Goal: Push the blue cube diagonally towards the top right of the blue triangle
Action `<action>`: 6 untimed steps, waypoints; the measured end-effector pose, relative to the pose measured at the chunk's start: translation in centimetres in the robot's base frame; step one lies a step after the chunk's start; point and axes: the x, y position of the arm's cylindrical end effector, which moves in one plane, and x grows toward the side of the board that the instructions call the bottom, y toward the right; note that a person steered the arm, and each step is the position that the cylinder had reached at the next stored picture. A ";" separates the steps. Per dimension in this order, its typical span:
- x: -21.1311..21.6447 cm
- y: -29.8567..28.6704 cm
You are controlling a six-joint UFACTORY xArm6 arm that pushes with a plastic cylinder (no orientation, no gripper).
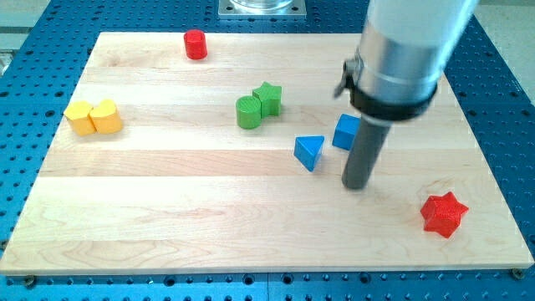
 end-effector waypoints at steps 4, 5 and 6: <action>-15.2 -4.4; -21.0 -9.0; -27.6 -12.7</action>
